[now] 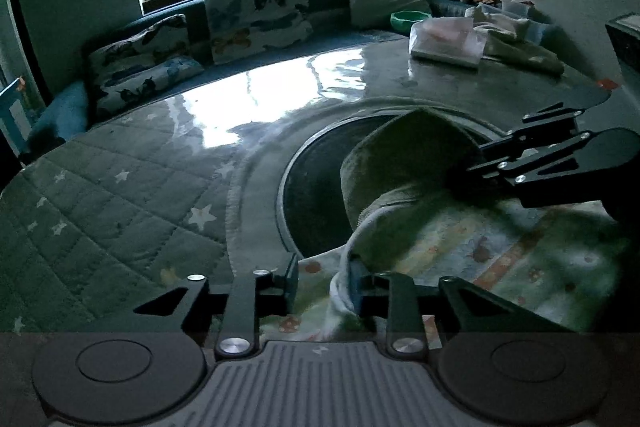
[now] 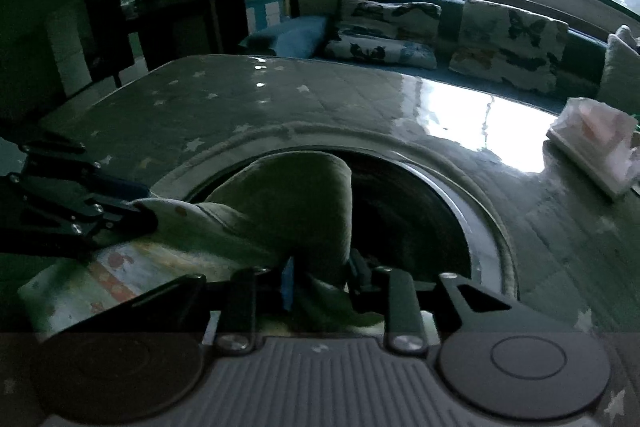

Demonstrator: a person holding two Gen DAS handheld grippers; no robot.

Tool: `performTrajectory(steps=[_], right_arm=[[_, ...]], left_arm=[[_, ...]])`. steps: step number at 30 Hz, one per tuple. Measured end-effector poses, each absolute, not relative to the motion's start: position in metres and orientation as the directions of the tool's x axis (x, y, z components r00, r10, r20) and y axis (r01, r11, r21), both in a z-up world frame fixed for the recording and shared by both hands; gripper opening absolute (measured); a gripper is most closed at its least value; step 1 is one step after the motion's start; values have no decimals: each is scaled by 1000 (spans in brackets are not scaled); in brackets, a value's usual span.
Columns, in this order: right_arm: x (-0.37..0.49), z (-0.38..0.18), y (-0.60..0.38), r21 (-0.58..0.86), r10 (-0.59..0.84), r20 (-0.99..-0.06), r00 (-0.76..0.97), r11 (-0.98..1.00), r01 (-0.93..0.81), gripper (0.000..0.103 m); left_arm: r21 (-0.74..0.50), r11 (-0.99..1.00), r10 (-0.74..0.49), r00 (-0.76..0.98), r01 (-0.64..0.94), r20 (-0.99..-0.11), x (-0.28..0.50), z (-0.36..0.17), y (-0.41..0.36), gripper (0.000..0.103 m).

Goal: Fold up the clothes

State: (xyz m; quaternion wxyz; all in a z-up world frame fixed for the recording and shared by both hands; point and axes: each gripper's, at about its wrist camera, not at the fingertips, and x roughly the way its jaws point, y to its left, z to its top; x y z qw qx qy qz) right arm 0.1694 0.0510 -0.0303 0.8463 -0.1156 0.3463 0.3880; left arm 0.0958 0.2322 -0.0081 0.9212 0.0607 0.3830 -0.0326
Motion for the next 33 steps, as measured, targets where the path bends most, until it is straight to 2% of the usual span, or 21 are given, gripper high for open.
performTrajectory(steps=[10, 19, 33], right_arm=[[170, -28, 48, 58, 562, -675, 478, 687, -725, 31], [158, -14, 49, 65, 593, -644, 483, 672, -738, 41], [150, -23, 52, 66, 580, -665, 471, 673, -737, 48]], left_arm=[[134, 989, 54, 699, 61, -713, 102, -6, 240, 36], [170, 984, 93, 692, 44, -716, 105, -11, 237, 36], [184, 983, 124, 675, 19, -728, 109, -18, 237, 37]])
